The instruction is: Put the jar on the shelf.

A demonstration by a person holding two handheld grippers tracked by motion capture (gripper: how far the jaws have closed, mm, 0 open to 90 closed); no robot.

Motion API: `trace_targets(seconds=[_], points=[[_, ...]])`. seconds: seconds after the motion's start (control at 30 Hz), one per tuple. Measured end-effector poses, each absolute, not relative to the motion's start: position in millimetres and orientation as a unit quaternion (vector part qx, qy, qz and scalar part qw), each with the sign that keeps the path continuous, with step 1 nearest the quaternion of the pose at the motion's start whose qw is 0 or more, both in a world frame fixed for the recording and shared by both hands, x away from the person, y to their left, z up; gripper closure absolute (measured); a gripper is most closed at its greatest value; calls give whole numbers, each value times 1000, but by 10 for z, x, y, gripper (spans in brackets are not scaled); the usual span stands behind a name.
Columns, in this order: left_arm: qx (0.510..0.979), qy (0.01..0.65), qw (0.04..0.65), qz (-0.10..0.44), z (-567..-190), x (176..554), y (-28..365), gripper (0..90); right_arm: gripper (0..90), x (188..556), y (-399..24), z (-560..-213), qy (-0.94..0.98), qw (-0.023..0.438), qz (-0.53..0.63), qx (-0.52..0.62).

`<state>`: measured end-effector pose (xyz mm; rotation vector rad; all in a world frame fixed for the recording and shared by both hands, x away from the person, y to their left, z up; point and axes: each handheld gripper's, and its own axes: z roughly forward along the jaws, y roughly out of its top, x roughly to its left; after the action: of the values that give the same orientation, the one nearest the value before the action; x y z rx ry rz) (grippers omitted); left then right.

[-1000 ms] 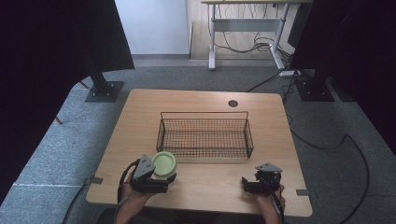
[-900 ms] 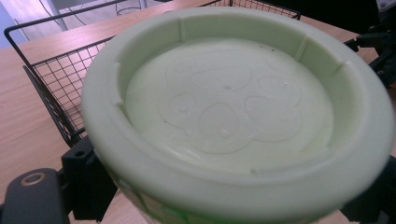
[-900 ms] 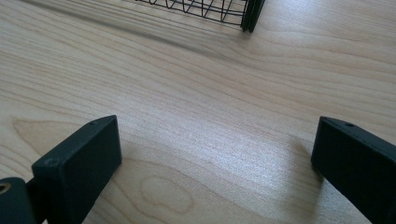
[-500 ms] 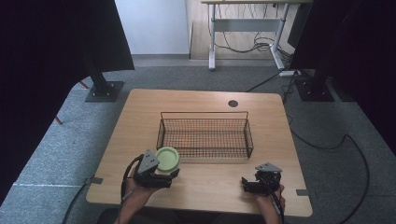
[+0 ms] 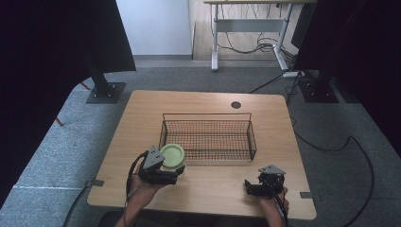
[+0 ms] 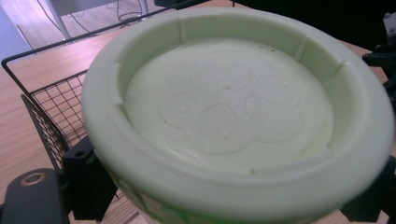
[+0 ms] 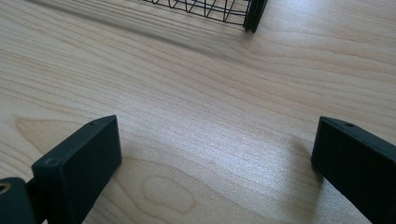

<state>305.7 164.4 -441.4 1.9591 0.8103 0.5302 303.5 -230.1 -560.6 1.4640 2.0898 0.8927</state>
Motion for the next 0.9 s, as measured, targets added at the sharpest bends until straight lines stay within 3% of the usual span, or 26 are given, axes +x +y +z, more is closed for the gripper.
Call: trace_targets(seconds=[0.9], points=[[795, 321, 471, 209, -4250, 3351, 1397, 119, 12, 3034, -2299, -5606, 756, 217, 323, 526]])
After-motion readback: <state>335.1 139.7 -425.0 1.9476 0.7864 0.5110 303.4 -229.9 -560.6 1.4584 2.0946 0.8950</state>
